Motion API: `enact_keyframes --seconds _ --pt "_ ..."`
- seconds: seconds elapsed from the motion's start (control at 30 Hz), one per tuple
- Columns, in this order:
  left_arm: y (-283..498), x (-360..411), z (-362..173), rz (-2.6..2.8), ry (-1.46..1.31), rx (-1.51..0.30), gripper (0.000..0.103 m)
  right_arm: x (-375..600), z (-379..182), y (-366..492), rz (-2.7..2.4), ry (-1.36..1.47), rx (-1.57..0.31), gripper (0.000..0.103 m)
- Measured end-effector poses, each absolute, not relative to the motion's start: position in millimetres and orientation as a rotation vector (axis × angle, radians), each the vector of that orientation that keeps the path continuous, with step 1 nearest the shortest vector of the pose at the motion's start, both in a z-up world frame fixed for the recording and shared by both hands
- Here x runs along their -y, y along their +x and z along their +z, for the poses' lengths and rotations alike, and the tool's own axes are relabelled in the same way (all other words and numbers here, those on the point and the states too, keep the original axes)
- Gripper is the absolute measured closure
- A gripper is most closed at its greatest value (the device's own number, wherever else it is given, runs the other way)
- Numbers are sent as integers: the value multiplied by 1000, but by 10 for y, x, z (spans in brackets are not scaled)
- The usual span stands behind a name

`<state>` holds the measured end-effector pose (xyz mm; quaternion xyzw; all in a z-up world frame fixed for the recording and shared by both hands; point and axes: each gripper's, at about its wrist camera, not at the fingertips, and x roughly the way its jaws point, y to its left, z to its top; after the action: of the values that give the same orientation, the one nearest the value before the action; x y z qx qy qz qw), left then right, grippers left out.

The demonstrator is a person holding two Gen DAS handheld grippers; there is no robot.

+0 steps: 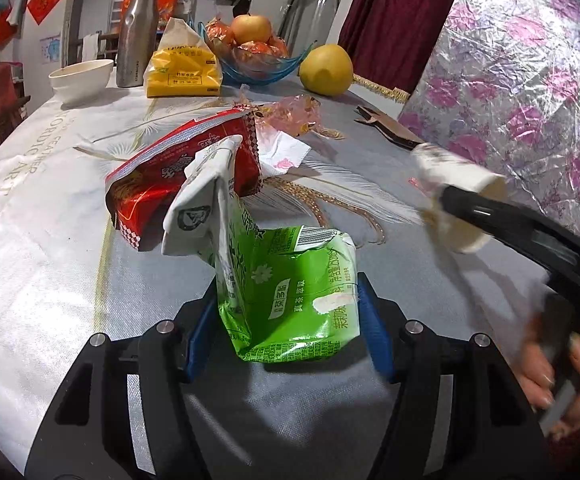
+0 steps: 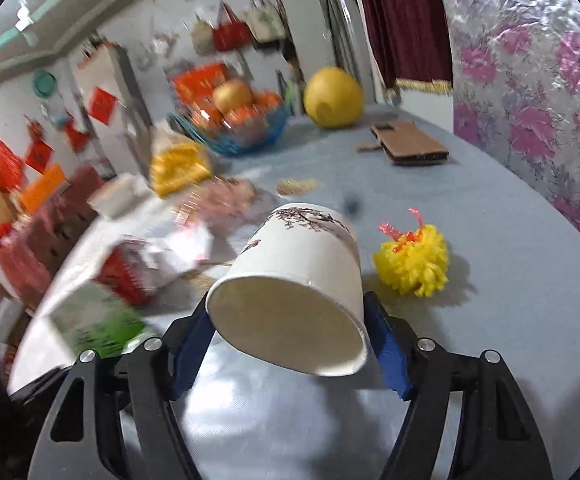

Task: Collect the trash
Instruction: 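Grasp the white paper cup with the right tool, then carry the green packet with the left tool while the right tool carries the paper cup toward the wastebasket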

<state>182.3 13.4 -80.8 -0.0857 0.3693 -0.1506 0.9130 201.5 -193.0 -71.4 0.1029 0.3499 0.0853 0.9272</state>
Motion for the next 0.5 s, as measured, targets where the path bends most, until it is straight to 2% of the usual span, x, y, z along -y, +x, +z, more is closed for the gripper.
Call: enact_keyframes --seconds 0.23,0.5 --pt "1750 -193 -784 -339 -236 -745 41 2222 -539 1332 199 245 -618 30" --pt "1455 -187 -483 -371 -230 -679 41 2686 -442 843 162 292 -567 29"
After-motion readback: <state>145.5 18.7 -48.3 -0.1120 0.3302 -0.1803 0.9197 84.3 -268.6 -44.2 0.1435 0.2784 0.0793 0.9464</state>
